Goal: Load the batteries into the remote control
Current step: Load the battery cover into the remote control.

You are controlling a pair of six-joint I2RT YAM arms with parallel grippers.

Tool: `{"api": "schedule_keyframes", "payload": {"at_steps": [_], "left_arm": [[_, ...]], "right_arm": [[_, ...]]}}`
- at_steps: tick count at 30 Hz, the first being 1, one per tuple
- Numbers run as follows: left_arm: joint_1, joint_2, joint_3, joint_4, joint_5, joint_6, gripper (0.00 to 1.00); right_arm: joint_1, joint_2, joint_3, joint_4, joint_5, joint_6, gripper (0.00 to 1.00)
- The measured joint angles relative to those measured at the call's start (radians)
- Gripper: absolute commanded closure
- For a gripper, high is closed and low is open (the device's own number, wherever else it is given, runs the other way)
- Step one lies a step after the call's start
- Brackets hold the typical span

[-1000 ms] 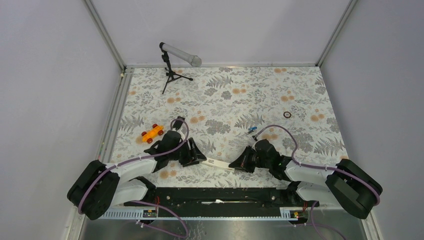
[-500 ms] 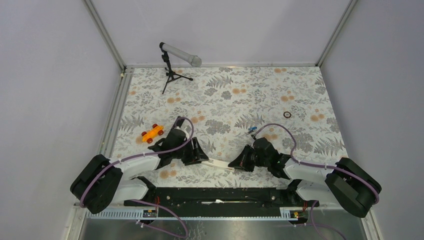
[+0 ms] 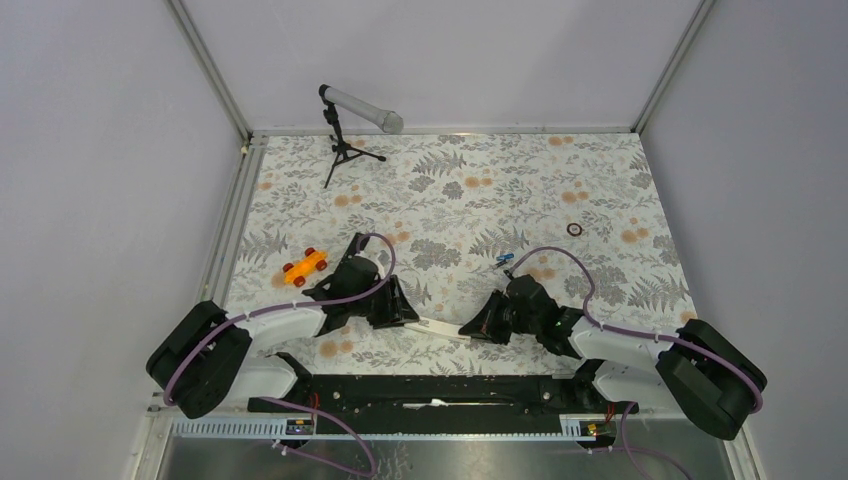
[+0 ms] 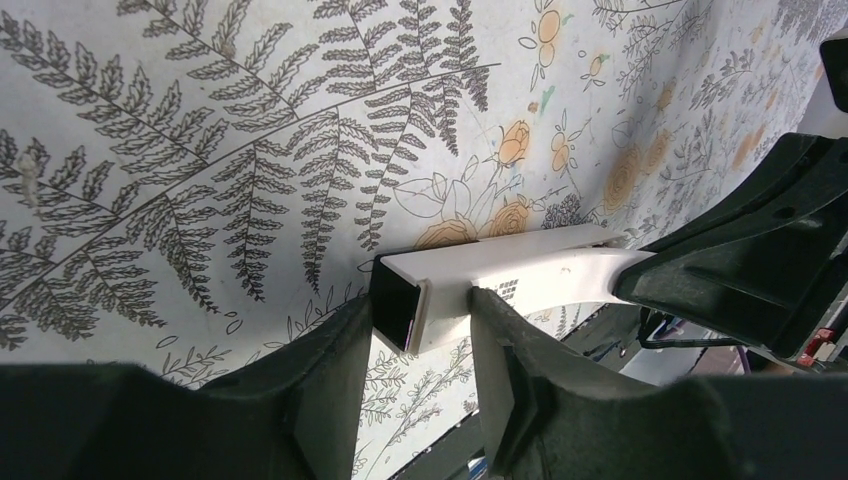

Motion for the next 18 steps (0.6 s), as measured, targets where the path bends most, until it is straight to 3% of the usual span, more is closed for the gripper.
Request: {"api": "schedule_keyframes", "payload": {"at_steps": [18], "left_arm": [[-0.05, 0.056, 0.05, -0.018, -0.027, 0.012, 0.65]], "right_arm": [[0.0, -0.042, 0.048, -0.151, 0.03, -0.014, 0.7]]}}
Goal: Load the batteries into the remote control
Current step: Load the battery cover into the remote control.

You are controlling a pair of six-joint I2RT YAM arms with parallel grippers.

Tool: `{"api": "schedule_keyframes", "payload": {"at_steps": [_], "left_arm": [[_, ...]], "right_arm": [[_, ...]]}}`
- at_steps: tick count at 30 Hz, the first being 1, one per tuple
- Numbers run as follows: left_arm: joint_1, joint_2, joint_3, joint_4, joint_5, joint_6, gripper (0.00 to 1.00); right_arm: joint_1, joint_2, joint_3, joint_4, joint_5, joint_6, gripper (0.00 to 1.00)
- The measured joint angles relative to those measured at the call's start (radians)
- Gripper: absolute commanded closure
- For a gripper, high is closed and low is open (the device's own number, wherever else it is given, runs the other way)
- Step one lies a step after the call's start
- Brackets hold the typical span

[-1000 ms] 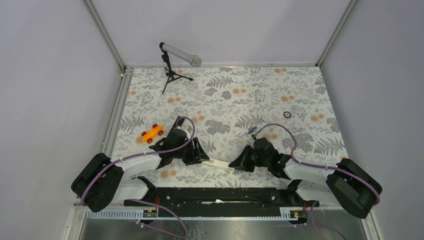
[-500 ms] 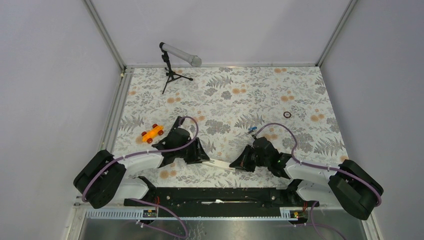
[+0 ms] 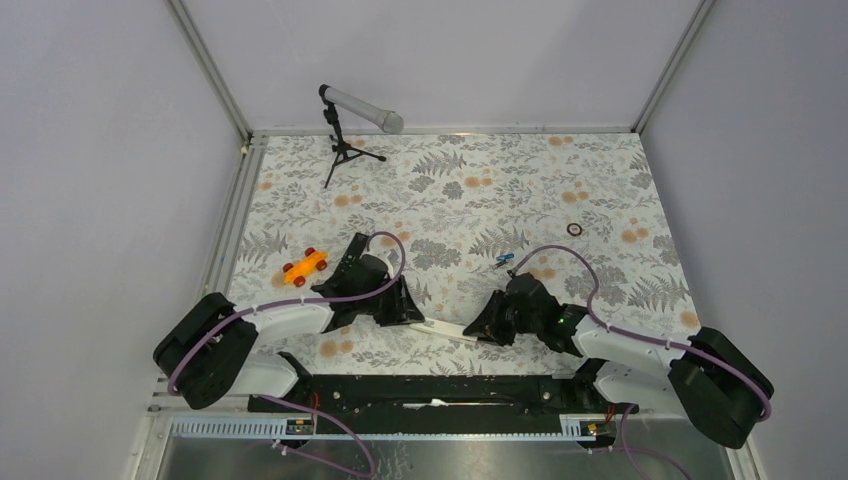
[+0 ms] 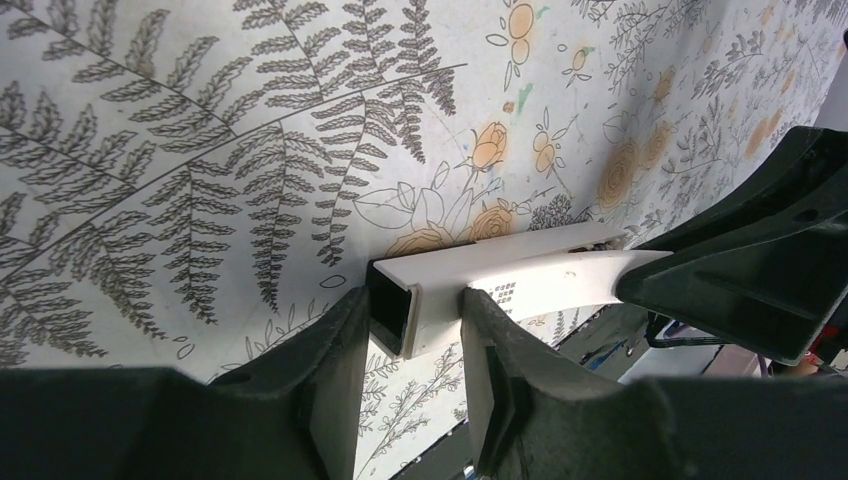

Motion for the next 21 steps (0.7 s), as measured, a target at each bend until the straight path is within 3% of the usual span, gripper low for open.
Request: {"api": "schedule_keyframes", "payload": {"at_steps": [8, 21], "left_arm": [[-0.029, 0.027, 0.014, 0.016, -0.003, -0.015, 0.65], [-0.028, 0.045, 0.026, 0.015, 0.002, -0.027, 0.66]], "right_arm": [[-0.001, -0.089, 0.01, -0.114, 0.003, -0.014, 0.49], [-0.04, -0.18, 0.017, -0.41, 0.002, -0.088, 0.48]]}}
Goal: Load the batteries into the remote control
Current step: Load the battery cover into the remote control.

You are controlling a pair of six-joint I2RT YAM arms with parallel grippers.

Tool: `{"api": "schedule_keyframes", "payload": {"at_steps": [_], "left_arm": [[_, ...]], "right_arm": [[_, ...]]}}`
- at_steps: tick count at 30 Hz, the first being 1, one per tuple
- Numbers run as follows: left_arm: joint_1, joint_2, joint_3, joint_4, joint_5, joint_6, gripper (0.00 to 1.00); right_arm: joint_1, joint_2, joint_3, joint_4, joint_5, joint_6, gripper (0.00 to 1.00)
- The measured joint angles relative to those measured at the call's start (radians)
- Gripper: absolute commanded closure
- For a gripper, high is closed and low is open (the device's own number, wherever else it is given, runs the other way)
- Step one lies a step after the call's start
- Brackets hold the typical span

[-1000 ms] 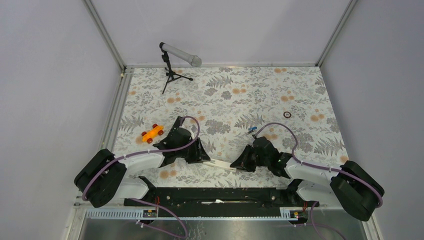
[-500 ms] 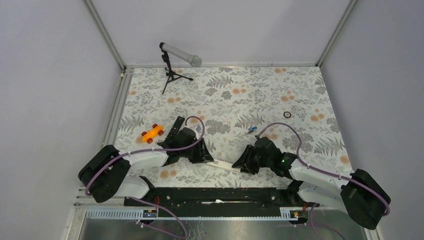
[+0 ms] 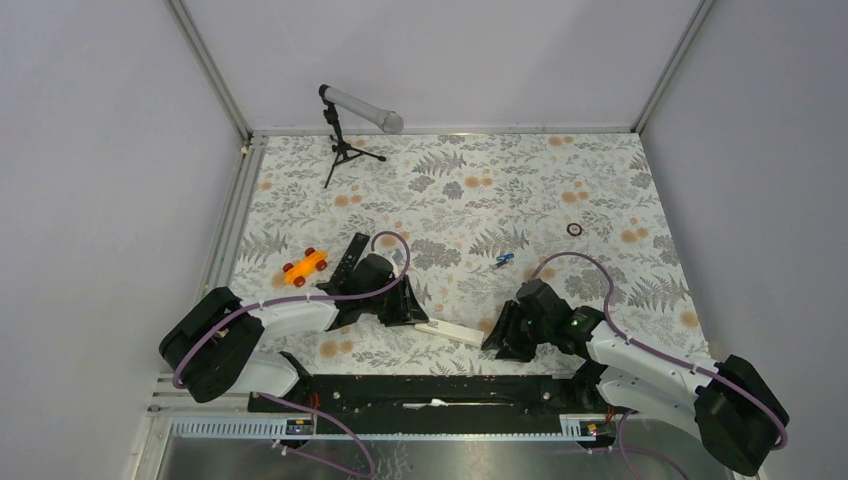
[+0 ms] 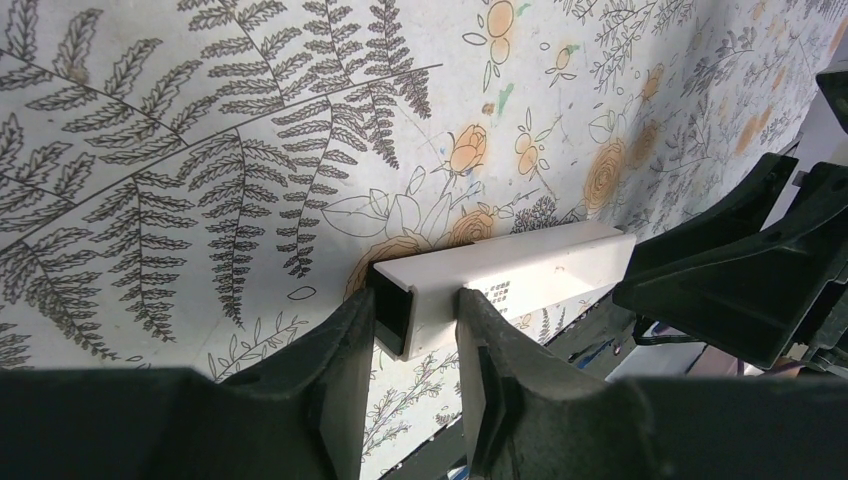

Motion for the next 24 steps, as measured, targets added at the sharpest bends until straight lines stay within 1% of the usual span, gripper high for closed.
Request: {"api": "schedule_keyframes", "payload": {"at_steps": [2, 4, 7, 9, 12, 14, 15, 17, 19, 21, 24], "left_arm": [[0.0, 0.0, 0.0, 0.0, 0.0, 0.0, 0.66], [0.0, 0.0, 0.0, 0.0, 0.0, 0.0, 0.66], [0.0, 0.0, 0.0, 0.001, 0.0, 0.0, 0.66], [0.0, 0.0, 0.0, 0.001, 0.0, 0.0, 0.66], [0.0, 0.0, 0.0, 0.001, 0.0, 0.0, 0.66], [0.0, 0.0, 0.0, 0.001, 0.0, 0.0, 0.66], [0.0, 0.0, 0.001, 0.001, 0.0, 0.0, 0.67], [0.0, 0.0, 0.002, 0.001, 0.0, 0.0, 0.67], [0.0, 0.001, 0.002, 0.0, 0.0, 0.0, 0.67], [0.0, 0.001, 0.003, -0.002, 0.001, 0.0, 0.67], [-0.001, 0.002, 0.005, -0.005, 0.001, 0.0, 0.67]], "right_arm": [[-0.003, 0.001, 0.0, -0.003, 0.0, -0.003, 0.44], [-0.005, 0.002, 0.0, 0.004, -0.002, -0.007, 0.35], [-0.005, -0.005, 0.0, 0.037, -0.005, -0.014, 0.27], [-0.006, -0.017, 0.0, 0.061, -0.005, -0.021, 0.24], [-0.006, -0.015, 0.008, 0.085, -0.004, -0.026, 0.24], [-0.006, 0.009, 0.014, 0.106, -0.004, -0.026, 0.3], [-0.006, 0.029, 0.016, 0.119, -0.003, -0.025, 0.37], [-0.006, 0.079, 0.019, 0.137, -0.004, -0.029, 0.54], [-0.006, 0.124, 0.024, 0.143, -0.004, -0.035, 0.63], [-0.008, 0.143, 0.031, 0.154, -0.015, -0.023, 0.7], [-0.008, 0.138, 0.034, 0.158, -0.012, -0.021, 0.74]]}}
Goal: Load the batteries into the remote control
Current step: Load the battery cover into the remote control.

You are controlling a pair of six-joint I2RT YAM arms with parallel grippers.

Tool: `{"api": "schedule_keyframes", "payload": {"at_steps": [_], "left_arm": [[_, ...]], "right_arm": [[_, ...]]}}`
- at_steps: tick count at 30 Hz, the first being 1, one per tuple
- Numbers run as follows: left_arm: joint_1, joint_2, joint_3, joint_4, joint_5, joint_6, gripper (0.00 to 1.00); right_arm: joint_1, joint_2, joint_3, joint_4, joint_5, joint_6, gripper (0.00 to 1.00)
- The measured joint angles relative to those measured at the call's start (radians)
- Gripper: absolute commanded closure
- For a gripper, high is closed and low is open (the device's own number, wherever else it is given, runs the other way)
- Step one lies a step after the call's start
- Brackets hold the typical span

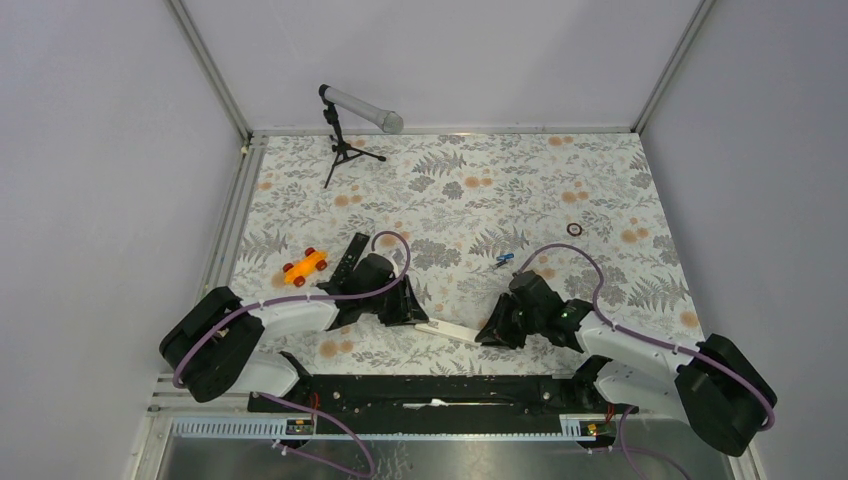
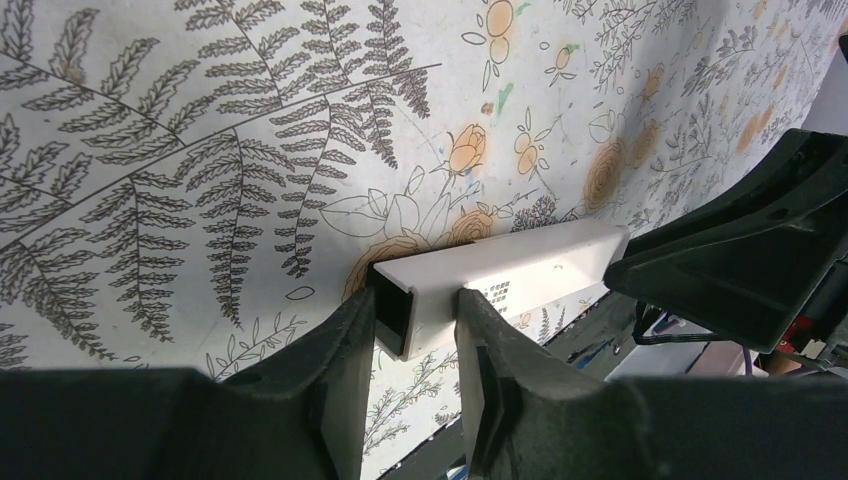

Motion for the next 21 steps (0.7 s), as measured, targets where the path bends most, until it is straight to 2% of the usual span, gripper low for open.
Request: {"api": "schedule_keyframes", "payload": {"at_steps": [15, 21], "left_arm": [[-0.009, -0.104, -0.058, -0.013, -0.011, -0.002, 0.66], [-0.009, -0.135, -0.079, -0.023, -0.01, -0.013, 0.73]], "right_arm": [[0.0, 0.048, 0.025, 0.016, 0.02, -0.039, 0.74], [0.0, 0.09, 0.053, 0.019, 0.019, -0.072, 0.73]]}}
